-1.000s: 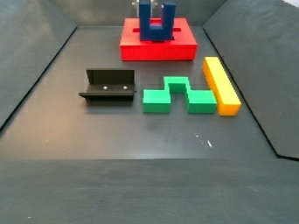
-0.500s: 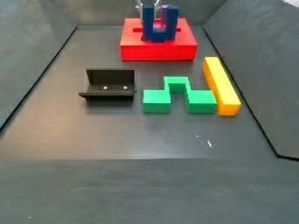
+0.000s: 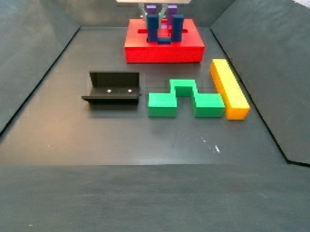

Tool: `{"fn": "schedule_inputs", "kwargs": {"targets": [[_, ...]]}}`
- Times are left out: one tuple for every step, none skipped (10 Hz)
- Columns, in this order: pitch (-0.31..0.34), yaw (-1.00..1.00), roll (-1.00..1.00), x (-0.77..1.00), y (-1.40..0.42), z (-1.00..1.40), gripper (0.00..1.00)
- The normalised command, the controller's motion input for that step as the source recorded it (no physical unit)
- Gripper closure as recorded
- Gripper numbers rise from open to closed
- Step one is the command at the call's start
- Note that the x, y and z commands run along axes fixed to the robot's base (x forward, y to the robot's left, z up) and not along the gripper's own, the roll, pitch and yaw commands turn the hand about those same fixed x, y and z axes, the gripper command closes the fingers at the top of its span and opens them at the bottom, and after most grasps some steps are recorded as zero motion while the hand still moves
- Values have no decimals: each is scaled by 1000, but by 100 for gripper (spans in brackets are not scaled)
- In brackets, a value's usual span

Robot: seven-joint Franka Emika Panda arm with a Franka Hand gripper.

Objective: Pick up the blue object. Move up. Move to above the board. Insert the blue object.
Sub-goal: Insert the blue object.

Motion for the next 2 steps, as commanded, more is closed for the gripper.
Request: {"fn": "schedule_inputs", "kwargs": {"targets": [[0,0,9,0,0,0,100],[0,0,31,0,26,0,100]]}}
